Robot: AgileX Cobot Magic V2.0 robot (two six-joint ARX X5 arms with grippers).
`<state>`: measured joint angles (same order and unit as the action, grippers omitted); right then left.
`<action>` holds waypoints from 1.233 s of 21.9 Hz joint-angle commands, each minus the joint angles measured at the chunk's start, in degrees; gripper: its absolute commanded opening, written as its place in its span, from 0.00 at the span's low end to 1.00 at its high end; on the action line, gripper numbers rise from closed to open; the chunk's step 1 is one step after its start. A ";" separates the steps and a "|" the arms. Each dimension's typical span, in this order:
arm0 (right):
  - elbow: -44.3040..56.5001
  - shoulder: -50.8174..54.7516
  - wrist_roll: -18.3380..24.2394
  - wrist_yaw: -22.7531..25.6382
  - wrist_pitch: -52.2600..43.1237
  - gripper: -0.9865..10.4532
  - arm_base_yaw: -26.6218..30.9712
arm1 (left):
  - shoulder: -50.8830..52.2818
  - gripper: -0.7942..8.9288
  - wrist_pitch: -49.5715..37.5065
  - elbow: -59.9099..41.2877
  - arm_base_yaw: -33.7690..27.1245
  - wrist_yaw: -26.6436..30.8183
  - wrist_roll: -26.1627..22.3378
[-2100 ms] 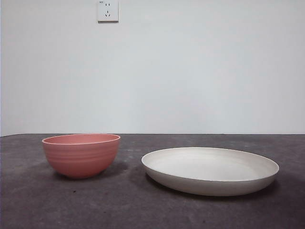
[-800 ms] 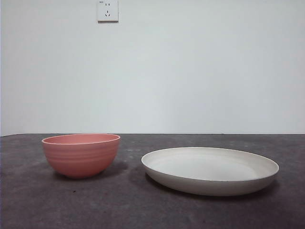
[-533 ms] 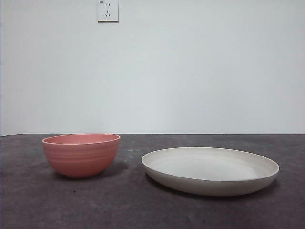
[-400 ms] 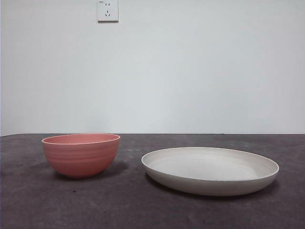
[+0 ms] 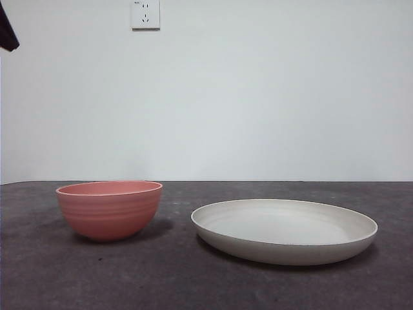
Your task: Place the red bowl on the white plate
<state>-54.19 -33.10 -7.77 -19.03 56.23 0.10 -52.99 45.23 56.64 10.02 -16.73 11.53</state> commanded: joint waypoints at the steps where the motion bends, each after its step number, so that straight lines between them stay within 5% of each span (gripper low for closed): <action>1: -0.98 -0.11 0.72 -3.80 -0.39 0.10 -0.02 | -0.28 0.10 1.75 1.31 0.39 -1.44 0.09; 9: -0.98 -0.13 0.79 -15.89 -0.39 0.10 -0.02 | -0.17 0.12 4.52 1.31 0.61 -9.64 -2.54; 11: -0.98 -0.13 0.79 -16.28 -0.39 0.11 -0.02 | -0.17 0.19 4.48 1.31 0.74 -10.64 -3.10; 14: -0.98 -0.15 0.79 -16.70 -0.39 0.24 -0.02 | -0.17 0.38 4.50 1.31 0.79 -10.64 -3.37; 19: -0.98 -0.15 0.79 -16.96 -0.42 0.62 -0.02 | -0.20 0.62 4.33 1.33 0.76 -10.60 -3.87; 22: -0.98 -0.15 0.92 -16.96 -0.44 0.64 -0.02 | -0.24 0.70 3.23 1.31 0.76 -10.16 -4.48; 27: -0.98 -0.11 0.94 -16.98 -0.52 0.64 -0.02 | -1.97 0.70 0.00 1.33 0.79 -8.02 -4.02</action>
<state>-54.19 -32.93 -7.51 -35.88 56.29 0.10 -53.78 46.02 56.80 10.68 -25.45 8.03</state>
